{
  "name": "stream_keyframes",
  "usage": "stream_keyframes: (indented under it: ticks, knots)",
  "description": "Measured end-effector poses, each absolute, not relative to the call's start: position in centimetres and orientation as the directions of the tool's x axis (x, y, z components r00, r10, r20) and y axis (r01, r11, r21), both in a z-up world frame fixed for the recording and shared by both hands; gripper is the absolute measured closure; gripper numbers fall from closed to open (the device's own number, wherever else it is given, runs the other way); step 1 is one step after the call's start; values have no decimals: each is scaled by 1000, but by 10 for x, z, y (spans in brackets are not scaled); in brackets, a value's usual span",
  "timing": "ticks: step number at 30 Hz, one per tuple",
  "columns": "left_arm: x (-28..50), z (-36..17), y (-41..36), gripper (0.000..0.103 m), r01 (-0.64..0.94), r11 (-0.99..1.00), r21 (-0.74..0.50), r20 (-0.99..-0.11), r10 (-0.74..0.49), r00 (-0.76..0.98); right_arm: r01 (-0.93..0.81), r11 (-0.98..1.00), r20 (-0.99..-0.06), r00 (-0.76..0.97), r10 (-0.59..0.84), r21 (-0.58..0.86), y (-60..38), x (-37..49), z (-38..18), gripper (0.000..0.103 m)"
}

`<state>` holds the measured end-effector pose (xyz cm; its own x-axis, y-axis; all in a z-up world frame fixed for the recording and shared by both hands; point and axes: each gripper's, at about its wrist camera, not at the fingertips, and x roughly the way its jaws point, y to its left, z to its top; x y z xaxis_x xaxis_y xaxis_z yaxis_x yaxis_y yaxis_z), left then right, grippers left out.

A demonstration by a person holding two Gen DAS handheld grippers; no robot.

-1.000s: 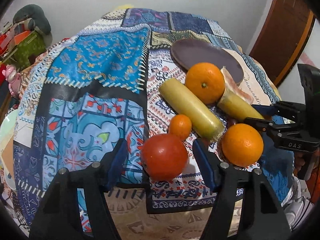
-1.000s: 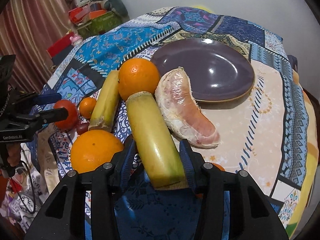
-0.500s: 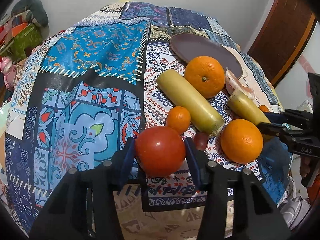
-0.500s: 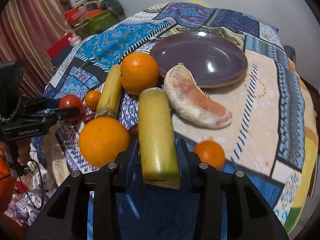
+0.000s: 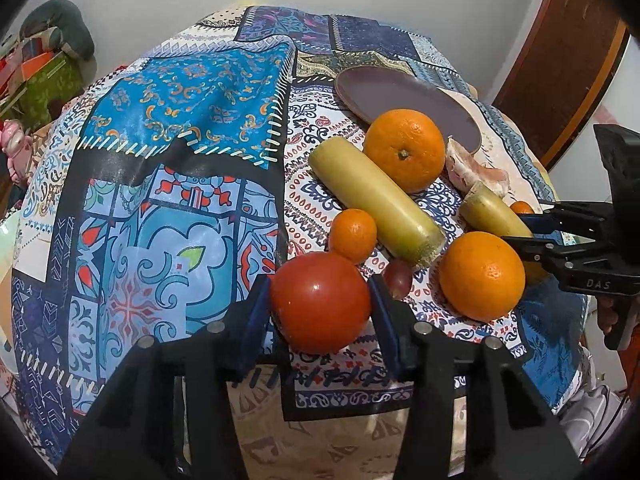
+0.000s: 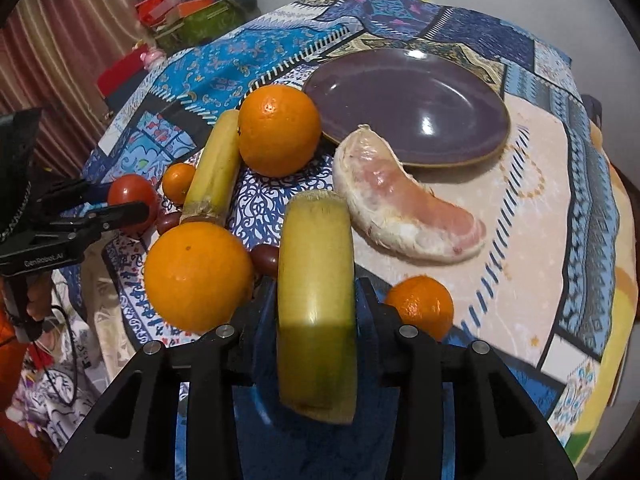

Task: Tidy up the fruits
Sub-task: 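Grasp the yellow cylindrical fruit with the right tool while the left tool grasps the red tomato, then carry both fruits onto the purple plate and open both tools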

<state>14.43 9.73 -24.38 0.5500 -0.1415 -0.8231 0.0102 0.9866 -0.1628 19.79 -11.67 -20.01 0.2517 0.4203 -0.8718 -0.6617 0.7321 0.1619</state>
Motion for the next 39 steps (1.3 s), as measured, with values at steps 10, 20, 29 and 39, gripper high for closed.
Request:
stream_keyframes:
  ticks: [10, 20, 29, 39]
  knots:
    - [147, -217, 96, 56, 21, 989, -146, -787, -129, 603, -624, 762, -838, 315, 446, 172, -130, 190, -189, 67]
    - [158, -164, 87, 56, 41, 991, -125, -707, -118, 698, -584, 795, -748, 452, 487, 165, -147, 191, -138, 67]
    - [189, -133, 77, 56, 59, 993, -102, -660, -113, 743, -545, 826, -672, 557, 488, 148, -159, 209, -102, 67]
    - [230, -127, 64, 56, 72, 993, -89, -647, -113, 754, -510, 850, -620, 626, 473, 133, -167, 237, -81, 67]
